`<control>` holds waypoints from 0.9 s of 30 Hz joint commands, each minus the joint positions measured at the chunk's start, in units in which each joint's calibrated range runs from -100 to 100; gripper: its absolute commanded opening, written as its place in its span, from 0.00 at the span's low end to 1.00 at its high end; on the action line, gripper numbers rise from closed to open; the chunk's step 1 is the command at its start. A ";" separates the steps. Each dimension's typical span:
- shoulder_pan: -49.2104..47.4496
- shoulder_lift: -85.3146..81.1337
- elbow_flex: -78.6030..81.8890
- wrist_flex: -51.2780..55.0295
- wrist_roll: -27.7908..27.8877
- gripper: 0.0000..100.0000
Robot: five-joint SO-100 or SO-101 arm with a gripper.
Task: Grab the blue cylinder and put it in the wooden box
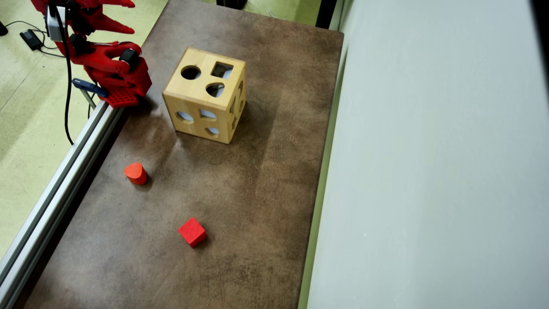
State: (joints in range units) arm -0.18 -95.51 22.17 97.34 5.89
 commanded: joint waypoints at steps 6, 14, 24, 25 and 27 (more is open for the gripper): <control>0.18 0.18 -0.97 0.65 0.24 0.03; 0.18 0.09 -0.79 0.65 0.20 0.02; 0.11 0.09 -0.79 0.65 0.20 0.02; 0.11 0.09 -0.79 0.65 0.20 0.02; 0.11 0.09 -0.79 0.65 0.20 0.02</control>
State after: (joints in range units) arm -0.18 -95.68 22.17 97.34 5.89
